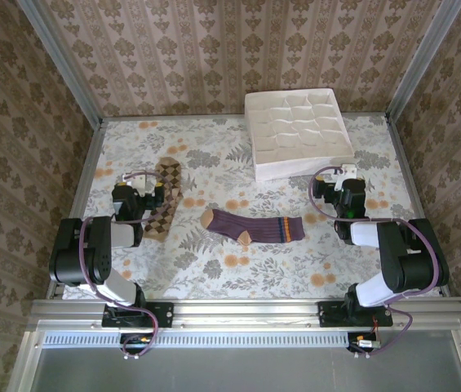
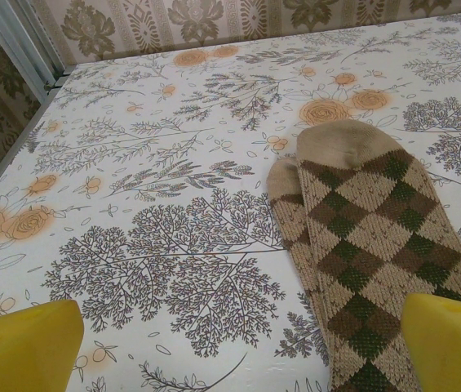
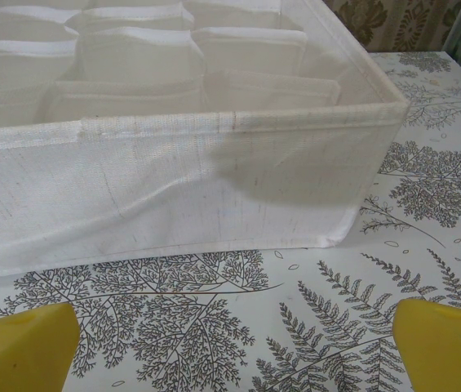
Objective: Roll the socks
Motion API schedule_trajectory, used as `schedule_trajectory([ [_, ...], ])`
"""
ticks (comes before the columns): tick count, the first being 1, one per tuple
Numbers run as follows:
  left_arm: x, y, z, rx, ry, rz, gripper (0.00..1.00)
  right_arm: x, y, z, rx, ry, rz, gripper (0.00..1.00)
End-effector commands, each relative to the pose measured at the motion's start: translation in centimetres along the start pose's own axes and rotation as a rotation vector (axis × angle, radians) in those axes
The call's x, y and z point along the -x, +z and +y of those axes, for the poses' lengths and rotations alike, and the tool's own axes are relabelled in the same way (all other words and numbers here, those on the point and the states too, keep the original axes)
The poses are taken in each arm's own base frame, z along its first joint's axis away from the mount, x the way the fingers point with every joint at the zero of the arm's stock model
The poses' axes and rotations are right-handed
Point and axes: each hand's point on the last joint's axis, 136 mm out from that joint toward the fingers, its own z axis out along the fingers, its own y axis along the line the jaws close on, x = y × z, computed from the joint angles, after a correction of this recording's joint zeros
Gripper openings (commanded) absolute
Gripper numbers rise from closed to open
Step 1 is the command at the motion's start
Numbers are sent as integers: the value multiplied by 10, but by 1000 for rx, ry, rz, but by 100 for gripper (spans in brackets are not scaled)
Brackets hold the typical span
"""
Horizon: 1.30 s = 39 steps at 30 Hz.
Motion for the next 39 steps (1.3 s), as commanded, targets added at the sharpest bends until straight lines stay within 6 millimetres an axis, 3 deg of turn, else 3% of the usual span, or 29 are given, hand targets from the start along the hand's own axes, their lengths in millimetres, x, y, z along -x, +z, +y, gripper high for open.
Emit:
schedule_trajectory([
  [1, 9, 1, 2, -4, -23, -19, 100, 2, 2, 2, 10, 18, 0, 100],
  [14, 9, 1, 2, -4, -23, -21, 100, 1, 3, 1, 9, 18, 3, 100],
  [19, 14, -9, 10, 50, -38, -56, 100, 5, 1, 0, -1, 20, -7, 100],
  [25, 40, -31, 0, 21, -32, 21, 99, 35, -14, 1, 1, 17, 109, 100],
  [28, 47, -44, -20, -32, -28, 52, 96, 40, -26, 9, 37, 32, 156, 100],
  [31, 51, -60, -59, -124, 96, 89, 92, 34, -41, 20, 63, 60, 233, 100],
  [35, 48, -79, -110, -266, 124, 160, 87, 13, -63, 48, 119, 72, 355, 98],
  [39, 30, -99, -170, -405, 83, 266, 76, -16, -83, 85, 188, 45, 470, 93],
])
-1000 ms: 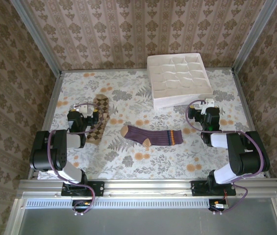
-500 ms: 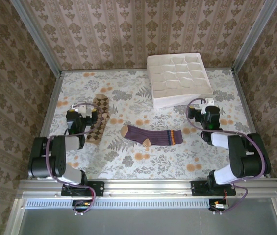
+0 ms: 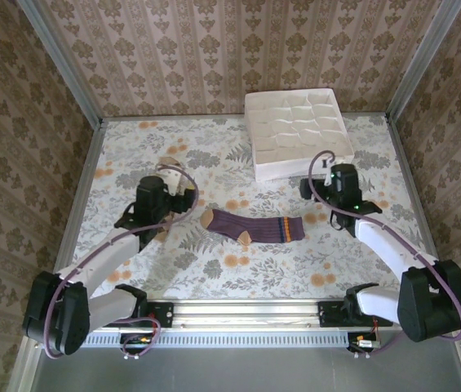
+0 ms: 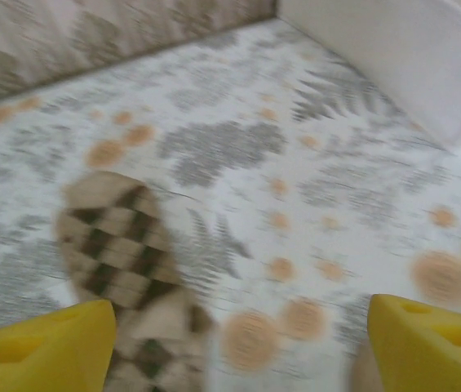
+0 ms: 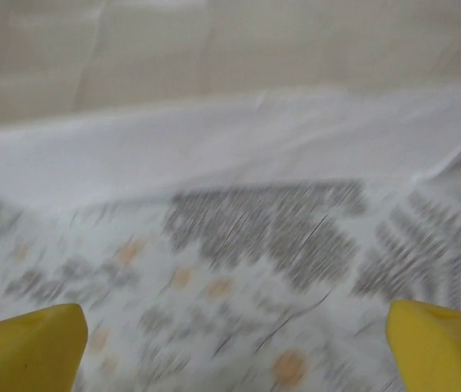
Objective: Roll the socks
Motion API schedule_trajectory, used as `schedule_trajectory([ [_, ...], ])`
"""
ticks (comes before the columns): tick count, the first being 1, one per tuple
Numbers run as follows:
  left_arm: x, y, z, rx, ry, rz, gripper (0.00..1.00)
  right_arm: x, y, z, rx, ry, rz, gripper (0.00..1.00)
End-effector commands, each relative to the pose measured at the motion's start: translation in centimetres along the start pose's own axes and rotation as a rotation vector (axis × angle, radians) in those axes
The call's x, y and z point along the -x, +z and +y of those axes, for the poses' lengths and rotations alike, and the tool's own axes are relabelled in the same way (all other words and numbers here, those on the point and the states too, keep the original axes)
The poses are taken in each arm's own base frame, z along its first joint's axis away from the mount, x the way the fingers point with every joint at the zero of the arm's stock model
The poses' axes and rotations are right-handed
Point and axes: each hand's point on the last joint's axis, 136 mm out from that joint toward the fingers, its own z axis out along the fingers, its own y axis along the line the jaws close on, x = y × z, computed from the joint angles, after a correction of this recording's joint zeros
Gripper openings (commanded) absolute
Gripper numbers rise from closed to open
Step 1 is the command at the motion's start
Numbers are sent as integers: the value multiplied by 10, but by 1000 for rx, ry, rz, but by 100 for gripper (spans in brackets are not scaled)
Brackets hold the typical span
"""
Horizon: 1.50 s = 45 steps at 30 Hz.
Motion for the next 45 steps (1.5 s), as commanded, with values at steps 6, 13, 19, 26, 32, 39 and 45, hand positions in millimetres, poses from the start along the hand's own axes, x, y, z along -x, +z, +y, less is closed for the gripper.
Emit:
schedule_trajectory([
  [6, -57, 14, -123, -215, -179, 322, 57, -78, -3, 62, 86, -24, 311, 81],
  [13, -84, 41, -162, -239, -239, 435, 45, -116, 15, 86, 87, -119, 464, 69],
  [19, -107, 62, -129, -180, -379, 513, 44, -152, 32, 87, 43, -149, 598, 57],
  [26, -120, 74, -98, -128, -429, 557, 43, -181, 20, 111, 53, -177, 665, 53],
  [32, -100, 106, -70, -127, -355, 540, 45, -195, 0, 145, 91, -193, 679, 55],
  [39, -68, 153, -76, -291, -185, 539, 47, -187, -17, 182, 124, -308, 655, 56],
  [45, -45, 170, -93, -409, -125, 503, 49, -180, -32, 233, 296, -278, 624, 62],
])
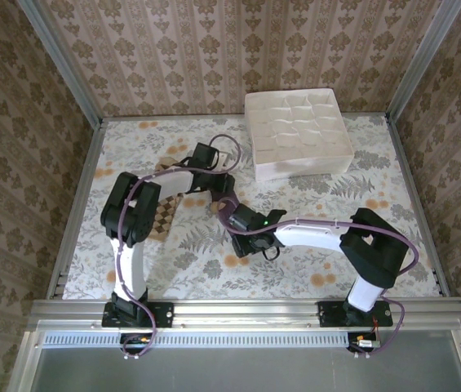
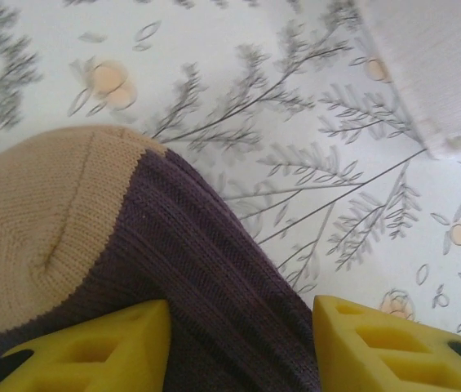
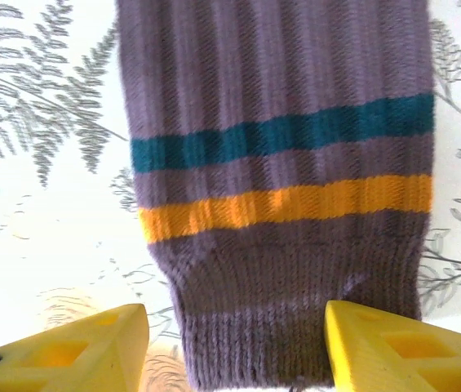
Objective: Roll the socks
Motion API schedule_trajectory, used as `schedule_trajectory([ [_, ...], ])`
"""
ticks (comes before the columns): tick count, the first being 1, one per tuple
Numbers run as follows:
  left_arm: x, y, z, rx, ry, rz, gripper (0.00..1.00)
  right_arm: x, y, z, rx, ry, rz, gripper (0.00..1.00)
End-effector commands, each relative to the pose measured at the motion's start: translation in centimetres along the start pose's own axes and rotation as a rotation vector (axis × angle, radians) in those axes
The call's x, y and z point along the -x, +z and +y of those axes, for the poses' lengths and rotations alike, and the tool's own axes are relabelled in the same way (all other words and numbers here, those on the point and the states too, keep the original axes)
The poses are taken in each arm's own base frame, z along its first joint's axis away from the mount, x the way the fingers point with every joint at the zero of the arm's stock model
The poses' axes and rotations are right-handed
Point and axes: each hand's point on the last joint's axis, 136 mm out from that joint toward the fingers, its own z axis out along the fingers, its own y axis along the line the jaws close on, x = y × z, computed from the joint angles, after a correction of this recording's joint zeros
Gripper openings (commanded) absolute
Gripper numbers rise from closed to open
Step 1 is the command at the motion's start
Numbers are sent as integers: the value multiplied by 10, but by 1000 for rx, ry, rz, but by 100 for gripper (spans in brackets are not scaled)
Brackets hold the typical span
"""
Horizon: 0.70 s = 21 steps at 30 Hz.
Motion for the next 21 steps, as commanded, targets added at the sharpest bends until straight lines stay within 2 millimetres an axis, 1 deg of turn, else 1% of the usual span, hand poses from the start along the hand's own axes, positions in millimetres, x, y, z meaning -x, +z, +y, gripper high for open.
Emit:
schedule_trajectory([
  [1, -7, 1, -11, -79, 84, 61, 50, -3, -9, 26, 90, -2, 11, 63],
  [3, 3, -10, -16, -89, 114, 35, 52, 2, -21, 31, 119, 7, -33, 66],
  [5, 13, -25, -22, -99, 148, 2, 54, 8, -40, 26, 122, 8, -87, 67],
  [8, 25, -55, -32, -111, 209, -60, 59, 15, -74, 12, 102, -58, -167, 69],
  [9, 27, -67, -35, -109, 229, -82, 59, 13, -80, 4, 74, -105, -181, 70],
  [10, 28, -76, -38, -107, 243, -98, 60, 14, -93, -2, 60, -147, -214, 71],
  [12, 24, -98, -44, -96, 278, -136, 60, 13, -106, -16, 12, -261, -256, 73],
  [13, 19, -106, -47, -86, 295, -147, 60, 8, -109, -25, -17, -308, -251, 74],
  [15, 1, -122, -57, -51, 347, -159, 60, 8, -121, -36, -44, -403, -293, 76],
  [18, -43, -132, -75, 7, 426, -138, 60, 19, -138, -44, -58, -494, -405, 82],
  [21, -86, -137, -102, 7, 506, -147, 60, 19, -142, -48, -42, -620, -479, 92],
])
